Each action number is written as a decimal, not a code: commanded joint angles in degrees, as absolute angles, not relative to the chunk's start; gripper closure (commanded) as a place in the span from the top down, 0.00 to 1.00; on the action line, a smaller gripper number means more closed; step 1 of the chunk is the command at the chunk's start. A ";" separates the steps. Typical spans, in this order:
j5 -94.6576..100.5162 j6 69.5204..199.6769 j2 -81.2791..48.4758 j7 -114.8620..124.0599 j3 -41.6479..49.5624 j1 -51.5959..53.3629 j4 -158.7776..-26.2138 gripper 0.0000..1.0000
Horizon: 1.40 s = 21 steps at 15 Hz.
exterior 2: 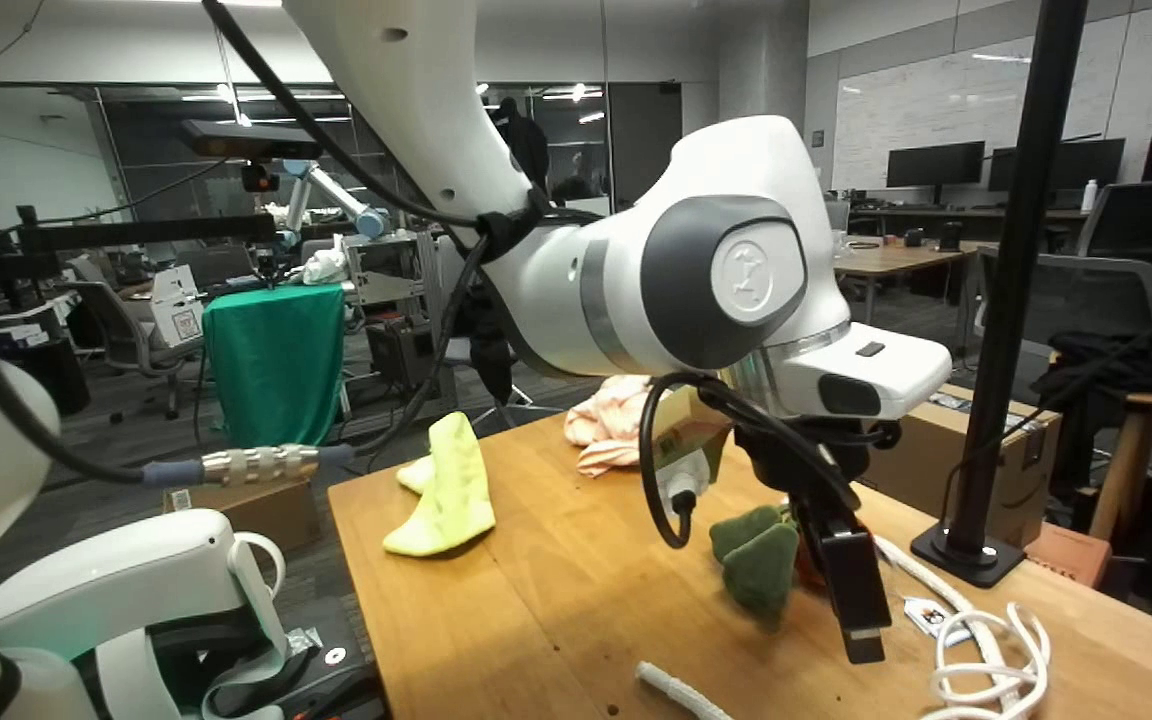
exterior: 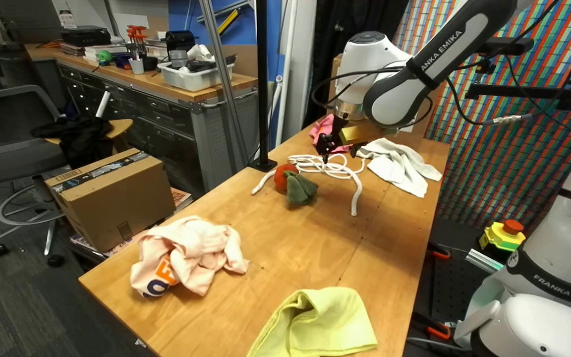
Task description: Move the peach shirt and green towel to the left then move the green towel towards you, then move the pink shirt to the right, then move the white towel to the right, move one rope towards you
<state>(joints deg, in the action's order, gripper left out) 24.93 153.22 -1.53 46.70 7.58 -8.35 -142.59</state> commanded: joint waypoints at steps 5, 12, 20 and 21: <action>18.66 154.29 -3.94 37.51 7.71 -6.97 -141.99 1.00; 20.44 154.61 -8.03 38.73 8.64 -5.84 -138.64 1.00; 20.98 152.41 -12.78 37.43 10.17 -3.86 -131.58 1.00; 20.67 152.15 -13.42 36.76 10.36 -3.80 -130.57 1.00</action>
<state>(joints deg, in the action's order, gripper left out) 20.90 153.37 -10.77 38.95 8.74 -5.08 -134.94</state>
